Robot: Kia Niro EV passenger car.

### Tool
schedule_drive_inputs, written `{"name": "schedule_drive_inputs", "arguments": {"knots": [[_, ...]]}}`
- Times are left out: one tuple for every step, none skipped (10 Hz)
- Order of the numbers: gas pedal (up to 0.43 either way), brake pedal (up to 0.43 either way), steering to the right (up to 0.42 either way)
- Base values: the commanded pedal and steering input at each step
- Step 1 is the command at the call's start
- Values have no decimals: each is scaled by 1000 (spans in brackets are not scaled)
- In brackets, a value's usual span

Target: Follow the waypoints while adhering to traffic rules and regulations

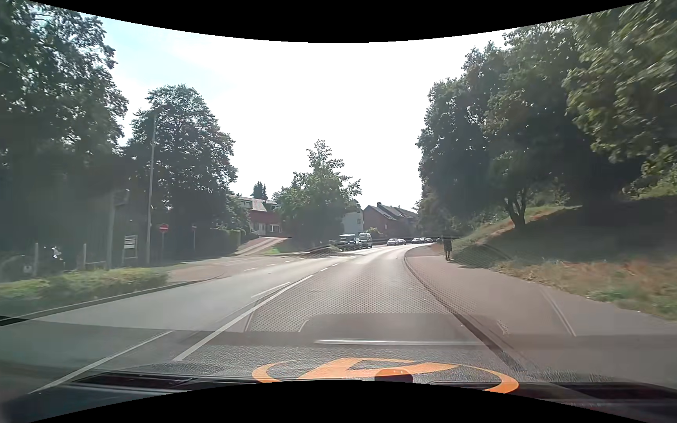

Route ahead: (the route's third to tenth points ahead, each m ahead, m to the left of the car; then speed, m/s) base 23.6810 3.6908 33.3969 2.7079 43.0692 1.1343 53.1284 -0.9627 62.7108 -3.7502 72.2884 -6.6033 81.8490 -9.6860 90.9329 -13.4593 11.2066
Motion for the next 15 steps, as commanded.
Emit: {"name": "schedule_drive_inputs", "arguments": {"knots": [[130,0,14],[130,0,14],[118,0,14],[110,0,15],[110,0,14],[110,0,15],[110,0,14],[110,0,15],[110,0,15],[110,0,15],[110,0,15],[118,0,15],[118,0,16],[118,0,16],[118,0,16]]}}
